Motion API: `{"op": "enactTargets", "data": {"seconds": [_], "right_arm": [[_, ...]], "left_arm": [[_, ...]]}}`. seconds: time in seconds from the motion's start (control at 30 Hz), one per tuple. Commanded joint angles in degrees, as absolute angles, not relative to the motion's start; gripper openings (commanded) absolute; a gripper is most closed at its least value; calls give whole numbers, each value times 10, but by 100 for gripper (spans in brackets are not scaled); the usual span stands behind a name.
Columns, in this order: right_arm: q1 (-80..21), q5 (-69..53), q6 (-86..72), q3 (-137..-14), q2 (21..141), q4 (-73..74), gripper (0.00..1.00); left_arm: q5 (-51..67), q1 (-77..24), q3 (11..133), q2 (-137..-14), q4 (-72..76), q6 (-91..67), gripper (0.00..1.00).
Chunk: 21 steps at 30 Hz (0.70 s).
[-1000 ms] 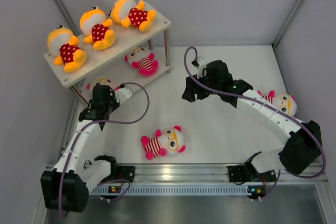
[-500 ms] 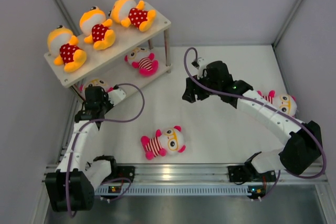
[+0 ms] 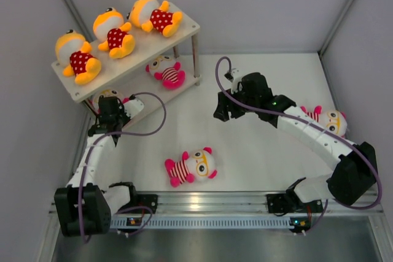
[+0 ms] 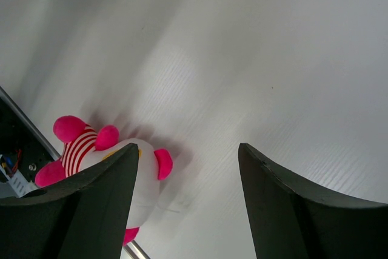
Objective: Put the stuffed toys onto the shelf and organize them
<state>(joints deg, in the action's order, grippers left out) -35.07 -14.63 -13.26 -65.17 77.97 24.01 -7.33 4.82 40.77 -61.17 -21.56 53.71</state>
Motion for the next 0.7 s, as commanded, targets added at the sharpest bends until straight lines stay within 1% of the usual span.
{"op": "enactTargets", "data": {"seconds": [0.0, 0.13, 0.17, 0.27, 0.37, 0.53, 0.63, 0.67], "right_arm": [[-347, -149, -131, -650, 758, 213, 67], [-347, -147, -129, -650, 754, 215, 67], [-347, -146, -128, -647, 752, 214, 67], [-347, -145, -130, -641, 752, 207, 67], [-347, -150, -133, -644, 759, 207, 67], [-348, -155, -132, -646, 758, 209, 67], [-347, -154, -132, -644, 756, 209, 67], [-348, -153, -134, -644, 755, 210, 67]], "left_arm": [[-101, 55, 441, -638, -173, 529, 0], [-124, 55, 452, -635, -183, 519, 0], [-124, 56, 458, -632, -212, 500, 0], [-107, 55, 478, -619, -251, 463, 0], [-98, 55, 474, -603, -259, 466, 0], [-161, 55, 462, -613, -259, 475, 0], [-153, 62, 461, -623, -262, 475, 0], [-134, 63, 461, -624, -265, 472, 0]]}}
